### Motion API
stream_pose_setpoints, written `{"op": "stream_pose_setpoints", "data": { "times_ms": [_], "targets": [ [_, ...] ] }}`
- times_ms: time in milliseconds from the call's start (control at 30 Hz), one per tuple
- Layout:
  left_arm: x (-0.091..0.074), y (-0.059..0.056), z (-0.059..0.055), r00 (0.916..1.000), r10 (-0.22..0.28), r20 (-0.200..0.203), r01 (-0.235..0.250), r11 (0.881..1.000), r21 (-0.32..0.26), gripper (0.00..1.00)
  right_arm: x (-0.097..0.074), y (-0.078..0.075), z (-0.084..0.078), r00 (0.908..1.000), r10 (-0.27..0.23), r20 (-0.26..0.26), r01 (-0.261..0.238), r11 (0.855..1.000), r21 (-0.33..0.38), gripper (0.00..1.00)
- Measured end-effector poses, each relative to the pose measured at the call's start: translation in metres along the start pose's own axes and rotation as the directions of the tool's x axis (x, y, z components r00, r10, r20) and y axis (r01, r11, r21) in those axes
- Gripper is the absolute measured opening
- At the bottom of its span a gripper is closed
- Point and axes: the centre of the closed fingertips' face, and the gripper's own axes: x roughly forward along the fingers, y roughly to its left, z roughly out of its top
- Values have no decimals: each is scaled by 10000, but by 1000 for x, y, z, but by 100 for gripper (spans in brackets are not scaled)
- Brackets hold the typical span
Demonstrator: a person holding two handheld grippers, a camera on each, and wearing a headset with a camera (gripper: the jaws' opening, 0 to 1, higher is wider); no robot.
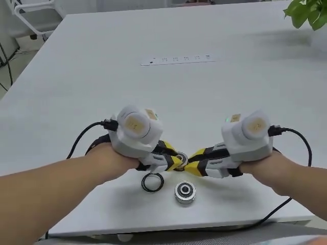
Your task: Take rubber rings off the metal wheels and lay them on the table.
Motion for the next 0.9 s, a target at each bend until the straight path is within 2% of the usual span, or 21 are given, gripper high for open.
{"op": "stream_pose_setpoints", "data": {
  "times_ms": [200, 300, 367, 467, 633, 667, 700, 833, 900],
  "targets": [
    [0, 0, 0, 10000, 38, -4, -38, 10000, -38, 14, -2, -2, -1, 10000, -90, -28, 91, 9998, 187, 1],
    [0, 1, 0, 10000, 42, -25, -42, 10000, -54, 14, -1, -3, -1, 9998, -197, -104, 200, 9994, 272, 0],
    [0, 0, 0, 10000, 37, -59, -37, 10000, -29, 14, -1, -4, 0, 9997, -248, -61, 252, 9967, 766, 0],
    [0, 0, 0, 9999, 114, -75, -114, 9999, 37, 13, -2, -7, 0, 9993, -268, 247, 214, 9797, 1992, 0],
    [1, -1, 0, 9998, 202, -88, -201, 9997, 120, 13, -7, -12, 4, 9968, -366, 716, 133, 9530, 3027, 0],
    [1, -1, 0, 9997, 203, -95, -202, 9997, 128, 13, -9, -14, 9, 9931, -488, 1064, 103, 9421, 3352, 0],
    [1, 0, 0, 9997, 208, -101, -206, 9997, 128, 13, -11, -13, 11, 9921, -496, 1151, 44, 9317, 3632, 0],
    [1, -1, 0, 9997, 222, -136, -220, 9996, 186, 13, -12, -8, 13, 9917, -456, 1201, -19, 9297, 3683, 0],
    [1, -1, 0, 9995, 246, -177, -242, 9995, 222, 13, -13, -7, 15, 9902, -447, 1326, -106, 9210, 3894, 0]
  ]
}}
